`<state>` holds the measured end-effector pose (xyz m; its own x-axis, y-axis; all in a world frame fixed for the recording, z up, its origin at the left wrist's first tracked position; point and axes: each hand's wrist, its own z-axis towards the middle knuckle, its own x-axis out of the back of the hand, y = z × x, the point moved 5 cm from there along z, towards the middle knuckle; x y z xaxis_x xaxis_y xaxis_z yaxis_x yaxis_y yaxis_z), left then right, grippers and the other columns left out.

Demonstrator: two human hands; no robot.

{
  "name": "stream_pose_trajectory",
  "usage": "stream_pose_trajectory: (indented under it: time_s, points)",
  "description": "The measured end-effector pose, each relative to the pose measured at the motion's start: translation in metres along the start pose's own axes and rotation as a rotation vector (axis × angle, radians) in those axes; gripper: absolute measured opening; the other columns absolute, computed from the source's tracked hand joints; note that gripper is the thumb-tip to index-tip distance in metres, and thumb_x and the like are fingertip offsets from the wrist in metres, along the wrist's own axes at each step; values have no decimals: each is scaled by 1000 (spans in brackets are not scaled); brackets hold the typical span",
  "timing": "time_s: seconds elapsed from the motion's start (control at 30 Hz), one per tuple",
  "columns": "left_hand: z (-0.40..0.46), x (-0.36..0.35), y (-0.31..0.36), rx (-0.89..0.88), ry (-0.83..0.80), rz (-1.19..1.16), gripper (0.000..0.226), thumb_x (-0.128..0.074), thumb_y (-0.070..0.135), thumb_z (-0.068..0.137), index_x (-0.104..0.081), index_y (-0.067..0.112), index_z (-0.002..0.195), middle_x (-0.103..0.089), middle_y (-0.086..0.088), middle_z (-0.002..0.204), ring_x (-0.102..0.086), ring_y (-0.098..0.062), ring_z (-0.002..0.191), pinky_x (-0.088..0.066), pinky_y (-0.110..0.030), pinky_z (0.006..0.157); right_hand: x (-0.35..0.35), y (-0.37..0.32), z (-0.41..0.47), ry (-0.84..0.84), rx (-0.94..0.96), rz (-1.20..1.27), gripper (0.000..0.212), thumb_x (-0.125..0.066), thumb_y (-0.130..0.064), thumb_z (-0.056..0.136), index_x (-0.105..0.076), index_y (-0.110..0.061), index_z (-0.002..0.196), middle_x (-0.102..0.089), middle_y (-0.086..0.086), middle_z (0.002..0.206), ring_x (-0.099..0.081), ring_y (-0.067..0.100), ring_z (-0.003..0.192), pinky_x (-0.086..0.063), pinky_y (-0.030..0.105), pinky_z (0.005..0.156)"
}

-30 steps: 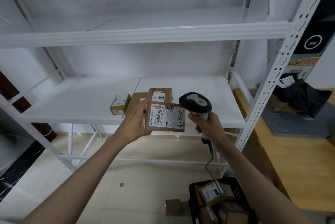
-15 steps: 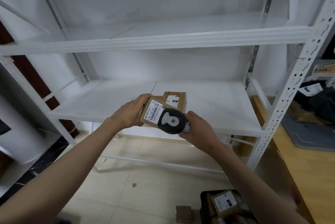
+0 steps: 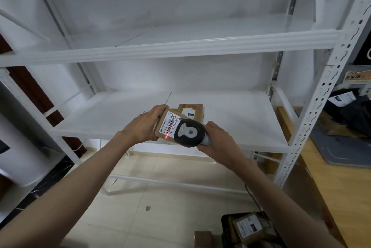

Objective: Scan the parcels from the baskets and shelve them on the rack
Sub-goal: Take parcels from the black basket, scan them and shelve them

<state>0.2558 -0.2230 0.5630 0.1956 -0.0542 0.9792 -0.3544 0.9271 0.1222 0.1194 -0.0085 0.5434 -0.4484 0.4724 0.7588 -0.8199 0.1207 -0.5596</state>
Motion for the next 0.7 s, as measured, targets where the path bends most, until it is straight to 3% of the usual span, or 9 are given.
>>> stream_pose_trajectory:
  time_s: [0.17, 0.23, 0.33, 0.47, 0.53, 0.6, 0.7]
  points:
    - [10, -6, 2, 35, 29, -64, 108, -89, 21, 66, -21, 30, 149, -51, 2, 140, -52, -10, 96, -44, -27, 76, 4, 15, 1, 32, -38, 19, 31, -74, -30, 85, -64, -21, 113, -40, -19, 86, -49, 11, 75, -30, 18, 58]
    - [14, -10, 1, 89, 47, -149, 110, -89, 21, 63, -20, 35, 147, -53, 6, 138, -57, -13, 102, -45, -27, 79, 5, 25, 1, 61, -92, 51, 16, -73, -27, 84, -61, -26, 95, -44, -16, 82, -52, 14, 73, -31, 20, 57]
    - [21, -19, 3, 183, 95, -302, 110, -91, 30, 57, -22, 39, 143, -51, 14, 137, -61, -15, 111, -46, -30, 82, 5, 44, -2, 143, -215, 173, 32, -74, -23, 85, -46, -35, 75, -55, -11, 81, -56, 13, 69, -38, 26, 56]
    - [40, -44, 18, 257, 164, -435, 121, -96, 32, 54, -22, 25, 150, -44, -2, 142, -49, -20, 124, -47, -40, 100, 1, 74, -6, 209, -385, 428, 15, -75, -16, 87, -64, -18, 97, -70, 0, 83, -68, 18, 71, -59, 39, 65]
    - [54, -60, 28, 303, 179, -472, 121, -95, 32, 57, -21, 23, 153, -38, -6, 146, -41, -24, 132, -42, -38, 106, -5, 89, -4, 219, -456, 560, 19, -73, -14, 90, -65, -12, 106, -74, 3, 85, -72, 15, 69, -61, 35, 65]
    - [70, -78, 39, 356, 168, -539, 117, -94, 34, 60, -23, 23, 152, -36, -6, 147, -37, -25, 136, -38, -35, 108, -10, 104, 3, 229, -514, 705, 26, -72, -12, 92, -63, -5, 116, -75, 10, 96, -75, 19, 81, -62, 33, 68]
    - [96, -104, 53, 449, 76, -588, 116, -90, 49, 60, -23, 25, 152, -38, -9, 147, -34, -30, 139, -37, -47, 113, -16, 126, 20, 269, -578, 869, 27, -70, -10, 94, -63, -4, 119, -73, 16, 108, -73, 29, 97, -62, 40, 78]
